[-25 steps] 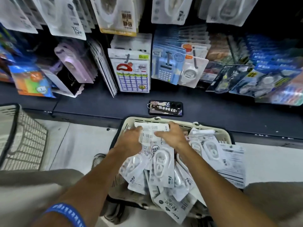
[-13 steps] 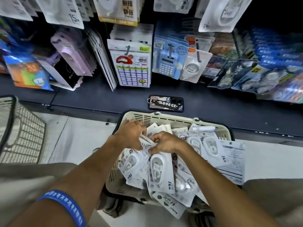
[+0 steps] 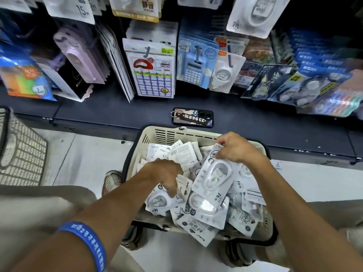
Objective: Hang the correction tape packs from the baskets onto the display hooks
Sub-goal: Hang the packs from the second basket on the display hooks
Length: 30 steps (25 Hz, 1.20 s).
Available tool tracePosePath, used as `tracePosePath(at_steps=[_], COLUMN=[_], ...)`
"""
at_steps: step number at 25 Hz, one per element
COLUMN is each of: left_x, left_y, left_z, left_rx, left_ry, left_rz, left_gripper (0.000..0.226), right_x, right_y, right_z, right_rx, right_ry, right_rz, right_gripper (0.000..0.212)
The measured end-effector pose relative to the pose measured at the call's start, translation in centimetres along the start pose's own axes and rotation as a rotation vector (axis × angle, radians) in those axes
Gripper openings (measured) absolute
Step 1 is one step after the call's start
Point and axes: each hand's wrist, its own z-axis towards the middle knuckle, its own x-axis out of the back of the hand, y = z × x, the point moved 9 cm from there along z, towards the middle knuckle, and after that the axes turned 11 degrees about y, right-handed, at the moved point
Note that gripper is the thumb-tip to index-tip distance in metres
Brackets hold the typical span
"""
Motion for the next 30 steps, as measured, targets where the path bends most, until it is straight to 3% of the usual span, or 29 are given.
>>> tracePosePath(at_steps=[4, 12, 15, 18, 20, 21, 24, 25, 26, 28, 30], left_x=[0.0, 0.9, 2.3, 6.7, 11.7, 14.2, 19.9, 21.0, 21.9, 22.9, 22.4], left_y=[0.7, -0.4, -0.5, -2.1, -3.6, -3.9, -2.3, -1.4, -0.8, -0.4, -0.7], left_z=[-0.1, -0.1, 0.2, -0.3, -1.7, -2.6, -6.0, -7.2, -8.4, -10.0, -10.8], left_rx=[0.003, -0.042, -0.088, -0.067, -0.027, -0.019, -0.164, -0.236, -0.291, -0.303, -0.173], left_ry=[0.007, -0.029, 0.111, 0.291, 0.487, 0.587, 0.723, 0.715, 0.710, 0.777, 0.901], left_rz=[-0.077, -0.170, -0.178, -0.331, -0.388, -0.416, -0.794, -0.997, -1.178, -1.437, -1.511], left_gripper=[0.095, 0.056, 0.041, 0.008, 0.023, 0.026, 0.015, 0.011, 0.003, 0.021, 0.047], right_x=[-0.4, -0.9, -0.8, 2.7, 4.8, 4.6, 1.3, 0.8, 0.9, 2.0, 3.6], right_y=[0.4, 0.6, 0.7, 0.2, -1.0, -2.0, -6.9, -7.9, -8.5, -9.0, -9.1], right_z=[-0.1, -0.5, -0.6, -1.0, -1.8, -2.1, -4.0, -4.5, -4.9, -5.2, -5.5], right_rx=[-0.025, -0.024, -0.014, 0.027, 0.070, 0.103, 0.192, 0.213, 0.221, 0.155, 0.070], right_ry=[0.023, 0.025, 0.035, 0.343, 0.467, 0.384, -0.136, -0.194, -0.174, -0.031, 0.101], right_rz=[0.017, 0.057, 0.116, 0.192, 0.355, 0.501, 0.975, 1.036, 1.084, 1.190, 1.309], right_gripper=[0.010, 0.023, 0.008, 0.018, 0.027, 0.037, 0.085, 0.089, 0.086, 0.071, 0.060])
